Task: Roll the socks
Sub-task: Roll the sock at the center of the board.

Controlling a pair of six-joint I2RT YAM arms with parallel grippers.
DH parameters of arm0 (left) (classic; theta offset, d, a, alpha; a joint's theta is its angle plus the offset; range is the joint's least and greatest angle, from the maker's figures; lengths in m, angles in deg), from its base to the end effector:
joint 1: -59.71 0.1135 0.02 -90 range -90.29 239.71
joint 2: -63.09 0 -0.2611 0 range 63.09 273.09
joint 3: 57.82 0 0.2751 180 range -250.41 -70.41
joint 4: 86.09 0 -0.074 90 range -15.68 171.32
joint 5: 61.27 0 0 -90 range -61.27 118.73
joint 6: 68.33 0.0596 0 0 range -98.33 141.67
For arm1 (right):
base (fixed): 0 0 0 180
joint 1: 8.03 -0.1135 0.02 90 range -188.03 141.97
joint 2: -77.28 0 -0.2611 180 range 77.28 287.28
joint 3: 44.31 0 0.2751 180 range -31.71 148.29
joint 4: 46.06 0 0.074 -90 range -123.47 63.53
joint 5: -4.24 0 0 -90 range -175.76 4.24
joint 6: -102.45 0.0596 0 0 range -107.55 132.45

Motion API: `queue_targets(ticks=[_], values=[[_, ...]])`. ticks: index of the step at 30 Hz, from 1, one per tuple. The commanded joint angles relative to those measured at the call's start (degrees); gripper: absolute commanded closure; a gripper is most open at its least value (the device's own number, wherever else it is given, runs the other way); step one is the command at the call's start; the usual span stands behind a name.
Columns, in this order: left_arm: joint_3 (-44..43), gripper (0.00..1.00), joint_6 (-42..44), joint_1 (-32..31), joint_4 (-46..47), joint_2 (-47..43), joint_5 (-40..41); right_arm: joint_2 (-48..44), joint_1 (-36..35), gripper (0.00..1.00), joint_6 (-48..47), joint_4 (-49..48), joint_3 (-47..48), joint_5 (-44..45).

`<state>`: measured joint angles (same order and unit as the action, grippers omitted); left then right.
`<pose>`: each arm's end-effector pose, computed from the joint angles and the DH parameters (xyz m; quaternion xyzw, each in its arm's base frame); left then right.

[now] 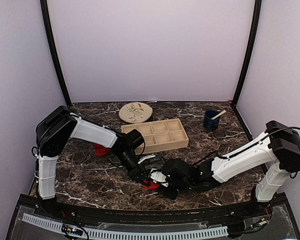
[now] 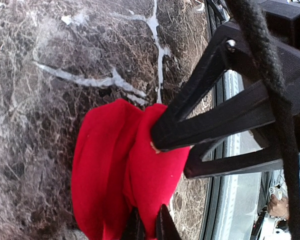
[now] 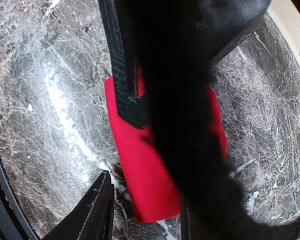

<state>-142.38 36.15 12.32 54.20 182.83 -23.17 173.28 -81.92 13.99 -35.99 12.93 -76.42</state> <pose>0.2385 -0.3285 0.0748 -0.5076 -0.7350 0.4495 0.0095 0.1062 0.3328 0.1010 -0.5276 0.7701 0.1541 0.3238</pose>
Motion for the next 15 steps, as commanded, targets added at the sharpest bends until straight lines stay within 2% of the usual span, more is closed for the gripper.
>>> queue_targets(ticks=[1, 10, 15], values=[[0.33, 1.00, 1.23, 0.06, -4.07, 1.37, 2.41, 1.83, -0.47, 0.59, -1.25, 0.17, 1.40, 0.66], [0.35, 1.00, 1.40, 0.11, -4.25, 1.34, 2.26, 3.97, -0.52, 0.61, -2.35, 0.06, 1.99, 2.49], [0.33, 1.00, 1.50, 0.12, -4.32, 1.31, 2.18, 5.36, -0.42, 0.66, -2.77, 0.39, 2.70, 2.37]])
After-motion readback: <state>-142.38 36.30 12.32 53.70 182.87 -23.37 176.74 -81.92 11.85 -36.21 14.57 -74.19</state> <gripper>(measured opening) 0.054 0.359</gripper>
